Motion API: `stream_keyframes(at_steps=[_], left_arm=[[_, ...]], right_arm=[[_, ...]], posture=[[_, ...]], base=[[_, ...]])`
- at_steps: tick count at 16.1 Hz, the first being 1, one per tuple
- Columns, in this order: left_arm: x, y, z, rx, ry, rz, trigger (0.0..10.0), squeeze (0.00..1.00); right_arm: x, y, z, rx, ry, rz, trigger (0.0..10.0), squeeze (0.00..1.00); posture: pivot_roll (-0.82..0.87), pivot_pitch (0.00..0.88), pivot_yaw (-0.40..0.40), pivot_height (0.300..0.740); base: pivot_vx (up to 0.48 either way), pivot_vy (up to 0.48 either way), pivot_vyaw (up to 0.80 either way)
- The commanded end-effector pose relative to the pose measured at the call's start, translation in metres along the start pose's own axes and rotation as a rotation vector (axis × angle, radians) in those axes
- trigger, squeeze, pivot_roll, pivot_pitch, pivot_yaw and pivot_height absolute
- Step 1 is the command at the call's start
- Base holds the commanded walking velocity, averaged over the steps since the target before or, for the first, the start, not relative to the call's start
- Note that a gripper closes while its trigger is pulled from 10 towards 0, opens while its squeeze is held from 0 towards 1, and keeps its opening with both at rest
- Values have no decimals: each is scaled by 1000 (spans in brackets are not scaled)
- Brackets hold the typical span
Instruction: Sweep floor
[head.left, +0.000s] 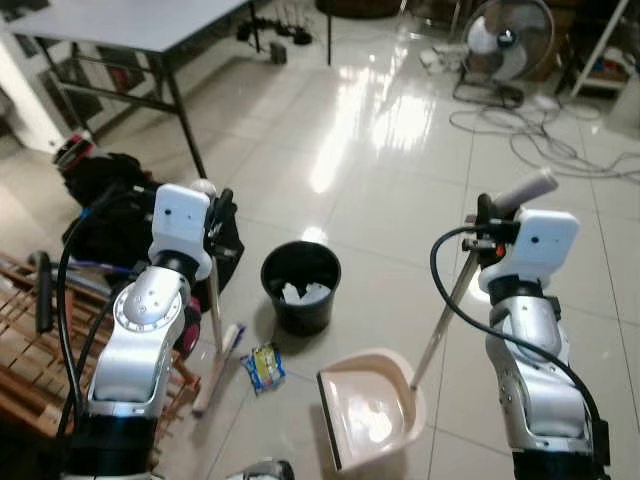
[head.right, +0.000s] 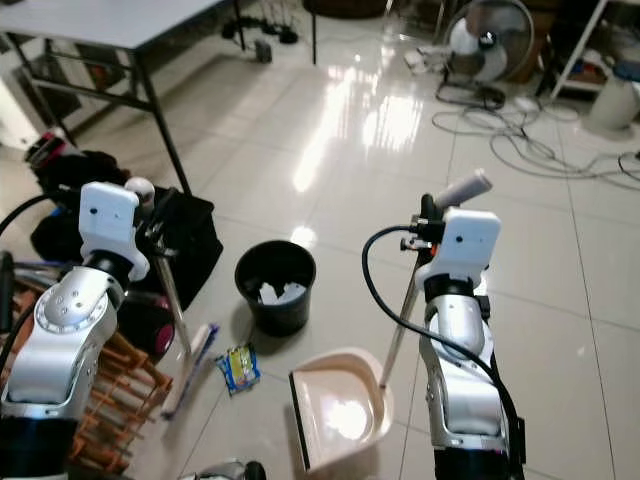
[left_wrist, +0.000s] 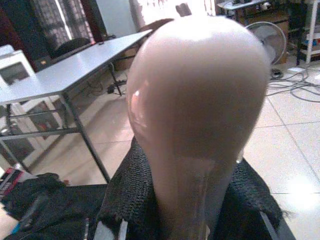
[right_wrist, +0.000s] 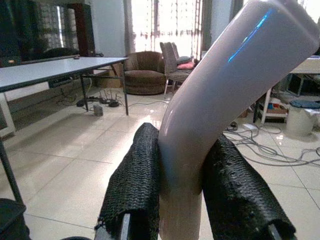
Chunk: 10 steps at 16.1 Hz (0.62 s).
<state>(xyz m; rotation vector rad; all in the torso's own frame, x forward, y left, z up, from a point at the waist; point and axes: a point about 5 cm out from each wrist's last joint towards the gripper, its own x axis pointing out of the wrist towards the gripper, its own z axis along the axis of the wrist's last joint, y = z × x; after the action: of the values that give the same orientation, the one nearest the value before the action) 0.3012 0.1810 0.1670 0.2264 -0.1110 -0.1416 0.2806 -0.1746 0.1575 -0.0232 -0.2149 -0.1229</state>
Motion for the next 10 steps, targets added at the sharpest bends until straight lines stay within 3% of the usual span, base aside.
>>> stream_keyframes(at_steps=[1,5,8,10], left_arm=[[2,1,6,8,-36,2,10000,0],[4,0,6,6,-39,-4,10000,0],[4,-1,6,1,-39,-4,10000,0],[4,1,5,-3,-38,8,10000,0]], right_arm=[[0,-1,6,-6,-21,-7,10000,0],[1,-2,5,-1,-19,-4,10000,0],[2,1,4,-70,-7,33,10000,0],[1,0,3,10,-9,10,10000,0]], posture=[[-18,70,38,740],[-21,65,37,740],[-20,73,33,740],[-19,80,32,740]], base=[[304,0,0],[317,0,0],[331,0,0],[332,0,0]])
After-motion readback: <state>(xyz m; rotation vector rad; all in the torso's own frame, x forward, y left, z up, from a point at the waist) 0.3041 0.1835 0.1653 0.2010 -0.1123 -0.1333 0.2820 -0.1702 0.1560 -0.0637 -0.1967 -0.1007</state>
